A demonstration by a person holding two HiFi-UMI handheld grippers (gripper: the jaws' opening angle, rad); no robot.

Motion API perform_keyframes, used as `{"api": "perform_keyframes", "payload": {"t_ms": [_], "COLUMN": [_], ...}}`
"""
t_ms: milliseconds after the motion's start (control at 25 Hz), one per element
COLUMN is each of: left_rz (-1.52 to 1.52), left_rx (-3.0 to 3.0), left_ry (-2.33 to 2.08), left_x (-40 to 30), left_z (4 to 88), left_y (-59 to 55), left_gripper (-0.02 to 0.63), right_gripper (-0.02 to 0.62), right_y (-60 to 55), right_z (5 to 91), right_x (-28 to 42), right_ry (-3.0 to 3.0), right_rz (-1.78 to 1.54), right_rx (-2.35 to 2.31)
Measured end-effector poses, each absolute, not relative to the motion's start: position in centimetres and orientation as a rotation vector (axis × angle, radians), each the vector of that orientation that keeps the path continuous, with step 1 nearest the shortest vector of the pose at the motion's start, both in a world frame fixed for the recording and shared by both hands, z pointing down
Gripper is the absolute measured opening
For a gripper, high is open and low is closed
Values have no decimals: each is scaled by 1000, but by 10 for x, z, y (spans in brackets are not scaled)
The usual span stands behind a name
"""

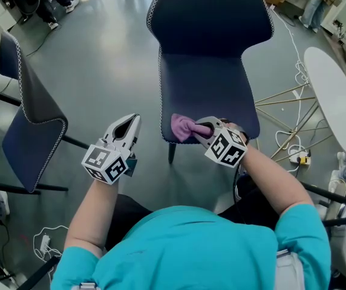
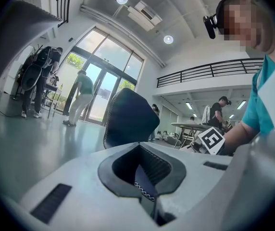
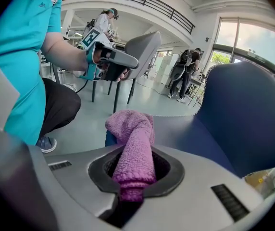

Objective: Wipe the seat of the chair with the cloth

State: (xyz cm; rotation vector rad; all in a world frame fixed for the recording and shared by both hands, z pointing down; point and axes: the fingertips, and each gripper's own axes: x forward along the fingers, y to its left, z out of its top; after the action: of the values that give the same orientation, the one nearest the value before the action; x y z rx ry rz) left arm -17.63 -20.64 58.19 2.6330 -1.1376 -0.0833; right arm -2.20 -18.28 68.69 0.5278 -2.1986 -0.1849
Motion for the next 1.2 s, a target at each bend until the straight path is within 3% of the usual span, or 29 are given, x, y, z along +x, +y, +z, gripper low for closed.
{"api": "perform_keyframes", "payload": {"t_ms": [1200], "left_rz": [-68], "left_rx": [2652], "left_ry": [-1090], "left_x": [-149], "left_z": [583], "left_y": [-208], "left_gripper": [-6], "right_gripper": [51], "right_y": [-179], "right_z": [689], "right_x": [55], "right_ry": [-2155], "right_rz": [-117], "right_rx": [595]}}
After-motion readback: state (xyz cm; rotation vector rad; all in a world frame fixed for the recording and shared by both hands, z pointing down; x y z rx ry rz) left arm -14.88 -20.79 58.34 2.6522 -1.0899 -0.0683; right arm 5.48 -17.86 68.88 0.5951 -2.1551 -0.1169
